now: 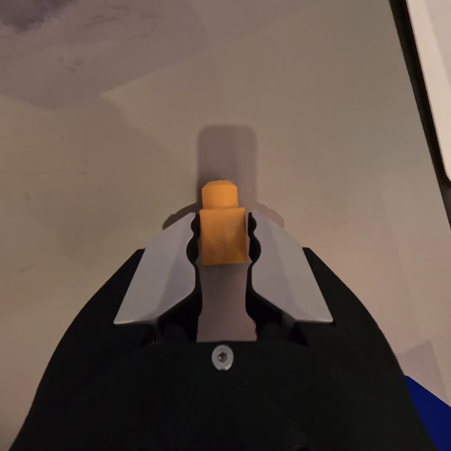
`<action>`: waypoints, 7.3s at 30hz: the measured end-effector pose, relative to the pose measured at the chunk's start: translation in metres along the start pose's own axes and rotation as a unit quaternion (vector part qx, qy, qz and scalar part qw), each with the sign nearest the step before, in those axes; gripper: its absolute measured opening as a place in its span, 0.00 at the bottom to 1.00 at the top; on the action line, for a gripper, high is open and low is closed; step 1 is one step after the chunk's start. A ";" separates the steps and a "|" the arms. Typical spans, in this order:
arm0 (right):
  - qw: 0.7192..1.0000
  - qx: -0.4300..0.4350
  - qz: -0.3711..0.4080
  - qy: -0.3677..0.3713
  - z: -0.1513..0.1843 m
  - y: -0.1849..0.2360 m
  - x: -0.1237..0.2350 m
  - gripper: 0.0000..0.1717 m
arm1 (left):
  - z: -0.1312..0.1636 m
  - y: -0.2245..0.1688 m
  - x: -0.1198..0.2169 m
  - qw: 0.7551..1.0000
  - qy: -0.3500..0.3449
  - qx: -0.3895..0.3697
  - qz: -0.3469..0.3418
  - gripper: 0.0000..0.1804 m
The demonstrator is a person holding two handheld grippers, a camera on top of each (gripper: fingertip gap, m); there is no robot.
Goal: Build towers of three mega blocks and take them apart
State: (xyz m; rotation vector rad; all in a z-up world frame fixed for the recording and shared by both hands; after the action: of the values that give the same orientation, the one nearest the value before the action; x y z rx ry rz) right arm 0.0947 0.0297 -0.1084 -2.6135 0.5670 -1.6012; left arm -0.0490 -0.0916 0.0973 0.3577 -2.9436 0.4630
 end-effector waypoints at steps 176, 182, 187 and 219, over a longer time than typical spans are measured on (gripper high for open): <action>0.855 -0.127 -0.273 -0.423 -0.067 0.052 0.196 0.23 | 0.030 -0.013 -0.095 0.993 0.061 0.033 0.100 0.20; 0.862 -0.111 -0.238 -0.434 -0.067 0.051 0.203 0.20 | 0.028 -0.013 -0.091 0.994 0.062 0.022 0.084 0.27; 0.857 -0.114 -0.147 -0.481 -0.045 0.026 0.258 0.20 | 0.008 -0.015 -0.065 0.998 0.014 -0.005 0.060 0.31; 0.964 -0.091 0.021 -0.249 0.211 -0.053 0.161 0.21 | -0.025 -0.042 -0.021 0.997 -0.044 -0.066 0.014 0.28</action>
State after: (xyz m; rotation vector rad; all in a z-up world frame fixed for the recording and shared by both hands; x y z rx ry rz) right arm 0.3581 -0.0073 -0.0594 -2.9480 0.7457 -0.8531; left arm -0.0157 -0.1180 0.1291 0.3285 -3.0481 0.2605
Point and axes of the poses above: each gripper's, where its closed fingertips meet, x back along the fingers, z out of its underside, y = z × x across the jaws, the point moved 4 cm from there along x, back along the fingers, and after that the axes turned 7 degrees about z, right-handed, at the moved point
